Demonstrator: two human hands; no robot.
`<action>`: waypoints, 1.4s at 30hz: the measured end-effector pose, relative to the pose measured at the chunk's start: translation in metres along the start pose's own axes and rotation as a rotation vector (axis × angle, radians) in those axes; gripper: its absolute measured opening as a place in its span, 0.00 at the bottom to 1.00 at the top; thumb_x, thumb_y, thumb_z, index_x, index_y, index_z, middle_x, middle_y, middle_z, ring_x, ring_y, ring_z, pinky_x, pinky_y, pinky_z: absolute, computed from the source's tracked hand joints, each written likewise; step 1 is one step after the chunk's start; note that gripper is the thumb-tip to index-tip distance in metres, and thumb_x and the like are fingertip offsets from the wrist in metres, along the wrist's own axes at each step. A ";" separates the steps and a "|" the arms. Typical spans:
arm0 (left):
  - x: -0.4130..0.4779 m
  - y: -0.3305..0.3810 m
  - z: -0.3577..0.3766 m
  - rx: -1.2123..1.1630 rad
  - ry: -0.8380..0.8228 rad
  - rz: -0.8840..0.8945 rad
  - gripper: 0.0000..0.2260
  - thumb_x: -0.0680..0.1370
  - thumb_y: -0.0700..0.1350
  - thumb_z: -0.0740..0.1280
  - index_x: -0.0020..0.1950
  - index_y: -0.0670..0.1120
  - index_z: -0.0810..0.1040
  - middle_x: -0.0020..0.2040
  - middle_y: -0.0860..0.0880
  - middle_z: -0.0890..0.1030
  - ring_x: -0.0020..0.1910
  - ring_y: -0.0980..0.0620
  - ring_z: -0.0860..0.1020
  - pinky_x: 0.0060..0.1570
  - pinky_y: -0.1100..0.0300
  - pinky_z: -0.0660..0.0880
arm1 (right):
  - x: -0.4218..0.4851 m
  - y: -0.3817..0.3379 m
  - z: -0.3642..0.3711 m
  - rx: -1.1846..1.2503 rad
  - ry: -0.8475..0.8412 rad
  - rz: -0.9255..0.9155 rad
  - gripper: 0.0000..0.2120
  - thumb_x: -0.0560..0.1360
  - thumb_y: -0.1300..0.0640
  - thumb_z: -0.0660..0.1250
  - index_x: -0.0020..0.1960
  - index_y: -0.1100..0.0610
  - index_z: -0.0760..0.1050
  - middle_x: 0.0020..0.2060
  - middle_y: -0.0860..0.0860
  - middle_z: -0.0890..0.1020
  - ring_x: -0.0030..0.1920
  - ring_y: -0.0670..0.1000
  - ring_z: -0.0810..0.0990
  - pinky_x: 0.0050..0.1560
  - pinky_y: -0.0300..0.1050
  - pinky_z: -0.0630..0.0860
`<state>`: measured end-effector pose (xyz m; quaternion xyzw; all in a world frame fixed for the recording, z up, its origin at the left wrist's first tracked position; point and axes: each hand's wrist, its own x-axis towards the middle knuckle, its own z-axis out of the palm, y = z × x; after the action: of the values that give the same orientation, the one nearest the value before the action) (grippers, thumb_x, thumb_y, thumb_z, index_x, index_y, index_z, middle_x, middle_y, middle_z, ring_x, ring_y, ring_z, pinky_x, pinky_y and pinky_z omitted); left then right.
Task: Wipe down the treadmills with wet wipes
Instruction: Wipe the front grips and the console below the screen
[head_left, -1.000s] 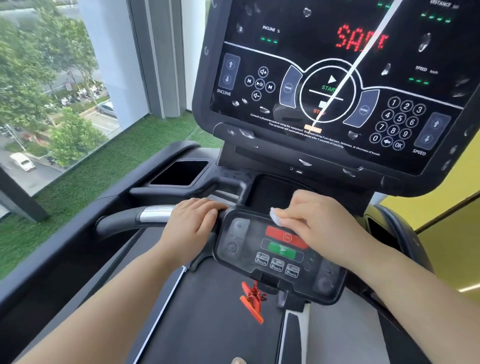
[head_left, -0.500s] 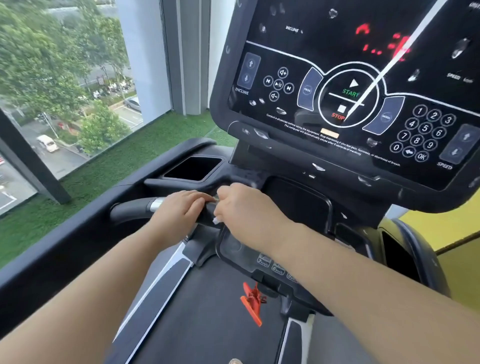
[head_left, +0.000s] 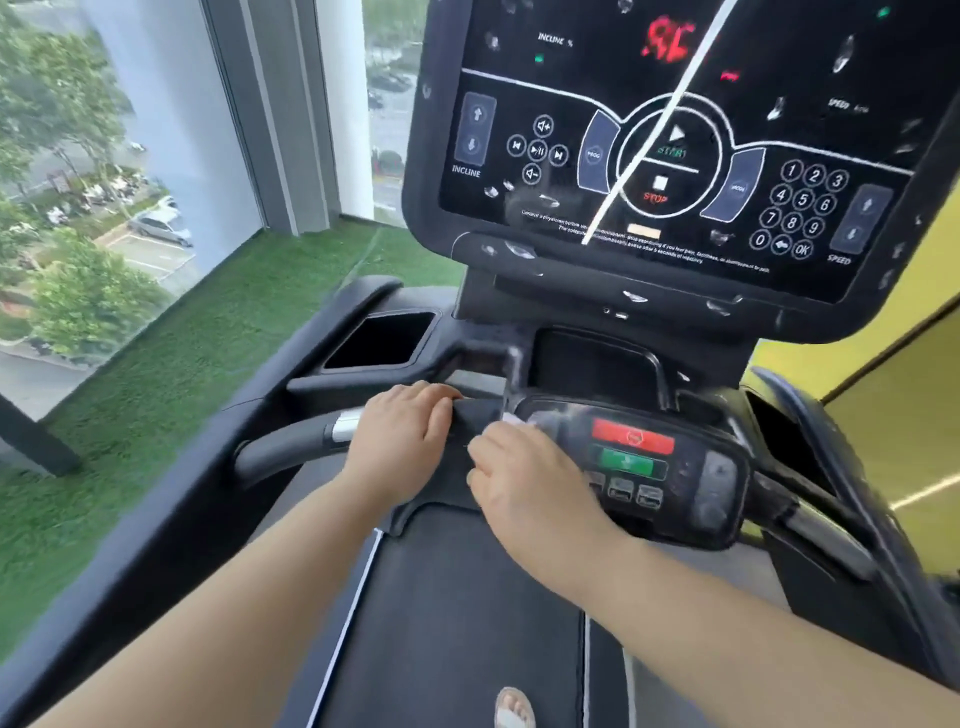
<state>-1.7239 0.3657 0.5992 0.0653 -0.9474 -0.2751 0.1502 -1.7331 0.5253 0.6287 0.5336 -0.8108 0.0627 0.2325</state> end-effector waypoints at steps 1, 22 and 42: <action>0.000 -0.001 0.001 0.004 -0.004 0.020 0.35 0.71 0.58 0.38 0.61 0.46 0.78 0.56 0.48 0.80 0.57 0.46 0.75 0.57 0.57 0.64 | -0.007 -0.003 0.000 0.013 -0.020 0.020 0.14 0.63 0.70 0.73 0.28 0.58 0.71 0.29 0.51 0.71 0.35 0.52 0.69 0.44 0.41 0.61; -0.005 -0.003 0.003 0.068 0.009 0.064 0.28 0.75 0.53 0.41 0.55 0.44 0.79 0.50 0.46 0.81 0.50 0.41 0.76 0.51 0.51 0.67 | -0.087 0.002 0.001 -0.030 0.125 0.169 0.07 0.75 0.64 0.64 0.43 0.62 0.81 0.39 0.53 0.80 0.49 0.52 0.73 0.48 0.46 0.76; 0.001 0.056 0.002 -0.140 -0.106 -0.011 0.18 0.82 0.51 0.48 0.65 0.52 0.73 0.63 0.52 0.74 0.65 0.50 0.68 0.67 0.54 0.55 | -0.071 0.013 -0.043 0.260 0.510 0.602 0.09 0.75 0.58 0.65 0.47 0.60 0.84 0.38 0.53 0.79 0.43 0.48 0.76 0.48 0.35 0.73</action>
<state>-1.7282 0.4136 0.6279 0.0451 -0.9321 -0.3445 0.1024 -1.7084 0.6052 0.6374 0.2647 -0.8323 0.3602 0.3278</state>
